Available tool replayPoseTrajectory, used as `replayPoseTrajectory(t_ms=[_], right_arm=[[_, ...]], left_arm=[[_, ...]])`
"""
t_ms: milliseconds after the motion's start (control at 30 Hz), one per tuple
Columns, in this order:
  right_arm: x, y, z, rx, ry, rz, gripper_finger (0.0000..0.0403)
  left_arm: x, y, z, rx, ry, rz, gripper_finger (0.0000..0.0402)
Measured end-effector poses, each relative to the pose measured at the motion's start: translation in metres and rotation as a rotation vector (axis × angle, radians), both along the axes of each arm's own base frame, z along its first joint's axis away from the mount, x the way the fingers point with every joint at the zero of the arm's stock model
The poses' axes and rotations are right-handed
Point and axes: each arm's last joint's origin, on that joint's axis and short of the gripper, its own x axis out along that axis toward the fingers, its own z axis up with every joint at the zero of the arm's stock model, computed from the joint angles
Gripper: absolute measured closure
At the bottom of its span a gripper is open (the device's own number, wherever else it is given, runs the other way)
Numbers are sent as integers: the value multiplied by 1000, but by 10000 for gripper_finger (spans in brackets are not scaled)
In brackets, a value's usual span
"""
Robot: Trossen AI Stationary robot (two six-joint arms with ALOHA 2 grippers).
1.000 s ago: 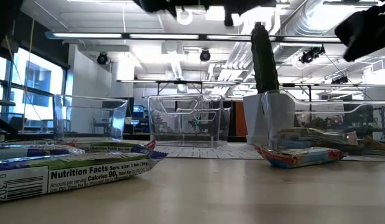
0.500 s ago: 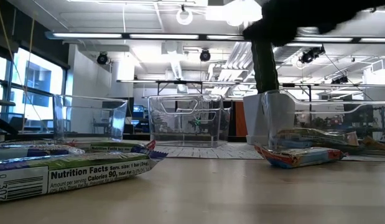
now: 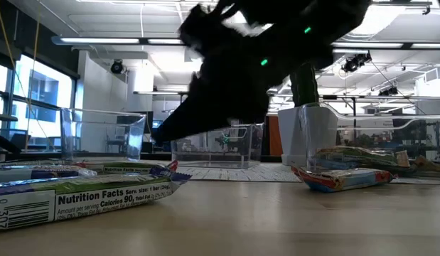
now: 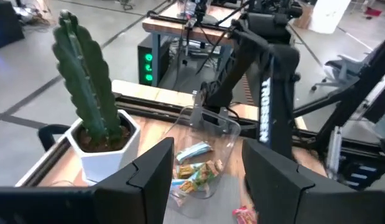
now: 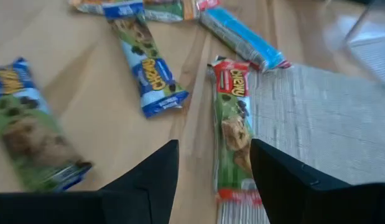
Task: Pick and place Granola Bars by type
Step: Put the red granola bar into the middle transparent bin
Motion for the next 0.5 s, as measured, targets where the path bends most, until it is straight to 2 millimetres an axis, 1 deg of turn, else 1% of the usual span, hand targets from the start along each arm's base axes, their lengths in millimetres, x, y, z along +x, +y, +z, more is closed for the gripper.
replayPoseTrajectory(t_ms=[133,267,367,500], right_arm=[[19,-9,-11,-11,1,-17,221],[33,-18,-21,-37,9,-21,218],[36,-23,-31,-11,45,-11,217],[36,-25,-35,-11,67,-12,218]], left_arm=[[0,0,0,-17,-2,-5,215],[0,0,0,-22,-1,-10,215],[0,-1,0,-63,-2,-30,215],[0,-3,-1,-88,4,-67,215]])
